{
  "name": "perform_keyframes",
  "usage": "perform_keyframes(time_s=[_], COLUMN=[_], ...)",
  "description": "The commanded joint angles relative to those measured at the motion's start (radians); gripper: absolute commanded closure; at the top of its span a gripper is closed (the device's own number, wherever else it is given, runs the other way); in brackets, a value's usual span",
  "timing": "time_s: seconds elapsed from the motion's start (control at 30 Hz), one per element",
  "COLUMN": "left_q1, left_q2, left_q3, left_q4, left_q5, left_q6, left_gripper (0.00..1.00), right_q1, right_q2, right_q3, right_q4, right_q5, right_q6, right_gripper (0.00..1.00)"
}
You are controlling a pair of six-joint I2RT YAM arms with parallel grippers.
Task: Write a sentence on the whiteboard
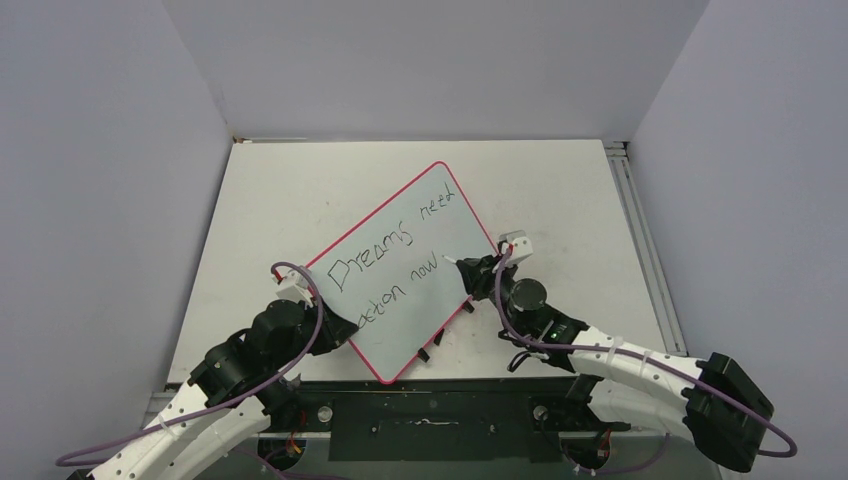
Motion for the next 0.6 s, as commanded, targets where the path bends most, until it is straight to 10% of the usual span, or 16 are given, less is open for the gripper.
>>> perform_keyframes(time_s=[0.0, 0.57], left_q1=[0.003, 0.004], left_q2=[0.001, 0.000], left_q3=[0.019, 0.020], left_q4=[-0.011, -0.013], left_q5=[-0.044, -0.045], left_q6=[0.003, 0.002], left_gripper=[0.89, 0.89], right_q1=[-0.009, -0.012], right_q2=[0.041, 0.105], right_q3=[-0.011, -0.018], right_q4=[0.026, 0.077], right_q5=[-0.019, -0.042], right_q6=[-0.004, 0.004], right_gripper=[0.95, 0.95])
